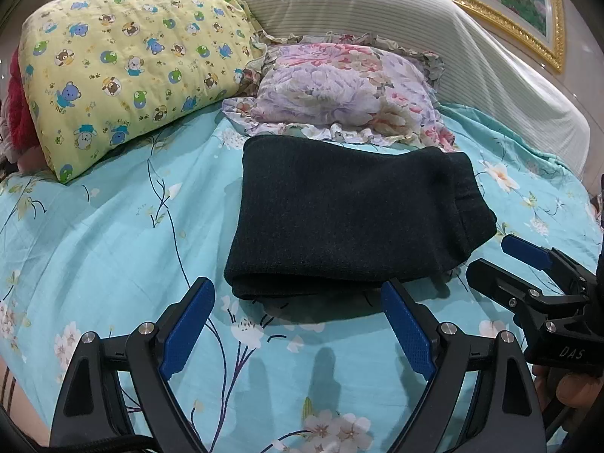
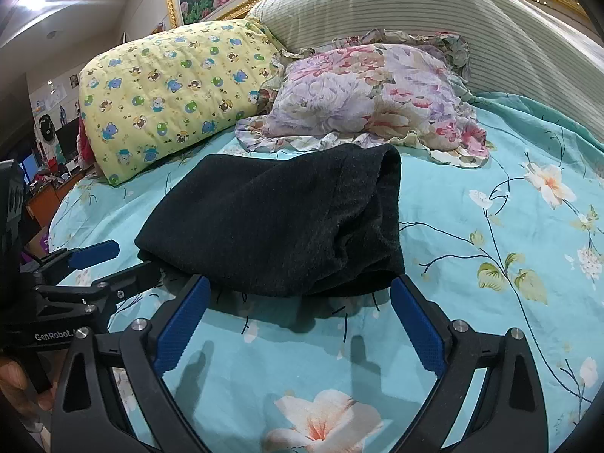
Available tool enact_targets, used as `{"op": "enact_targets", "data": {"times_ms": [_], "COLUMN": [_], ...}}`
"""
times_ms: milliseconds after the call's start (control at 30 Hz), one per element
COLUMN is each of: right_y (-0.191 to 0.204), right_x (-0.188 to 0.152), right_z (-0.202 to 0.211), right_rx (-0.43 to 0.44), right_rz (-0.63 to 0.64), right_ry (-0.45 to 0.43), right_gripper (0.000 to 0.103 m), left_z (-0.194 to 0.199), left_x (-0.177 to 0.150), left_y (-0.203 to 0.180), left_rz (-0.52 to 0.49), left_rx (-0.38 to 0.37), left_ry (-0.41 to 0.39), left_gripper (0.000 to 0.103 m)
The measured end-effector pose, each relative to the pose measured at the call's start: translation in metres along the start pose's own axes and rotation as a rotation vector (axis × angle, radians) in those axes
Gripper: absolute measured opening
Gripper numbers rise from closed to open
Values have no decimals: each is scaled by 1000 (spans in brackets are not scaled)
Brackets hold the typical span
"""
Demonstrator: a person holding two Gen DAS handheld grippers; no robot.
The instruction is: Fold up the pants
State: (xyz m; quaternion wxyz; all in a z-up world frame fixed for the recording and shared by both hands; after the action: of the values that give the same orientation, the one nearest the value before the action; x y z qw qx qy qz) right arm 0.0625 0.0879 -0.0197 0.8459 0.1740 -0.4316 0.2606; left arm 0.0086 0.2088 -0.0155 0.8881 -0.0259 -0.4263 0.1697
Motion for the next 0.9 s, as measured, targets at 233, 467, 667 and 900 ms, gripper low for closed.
{"op": "enact_targets", "data": {"times_ms": [233,467,667,900], "right_y": [0,1,1,1], "right_x": [1,3,3,3], "right_z": [1,3,3,3], "right_rx": [4,7,6,8], "right_rz": [-1,-1,0,0], "right_ry": [-1,-18,-18,-18], "right_gripper": [97,97,97,97], "left_z": [1,4,4,4], "left_x": [0,2,2,2], "left_y": [0,-1,-1,-1], "left_rz": [0,-10,-11,-13], "left_rx": [0,1,2,3], "left_ry": [-5,-13,-12,-11], "left_gripper": [90,90,90,90]}}
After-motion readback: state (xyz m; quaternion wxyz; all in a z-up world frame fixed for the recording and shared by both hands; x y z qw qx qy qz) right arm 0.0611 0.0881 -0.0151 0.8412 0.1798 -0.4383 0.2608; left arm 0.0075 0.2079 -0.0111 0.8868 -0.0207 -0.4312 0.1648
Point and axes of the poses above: each gripper's, at about its wrist camera, not at the fingertips, and z roughly against the way its jaws point, y to its left, x to its top, the point moved 6 cm from there along -z, roughly the way its jaws point, and after that the axes turned 11 degrees about -x, right-handed, at the moved point
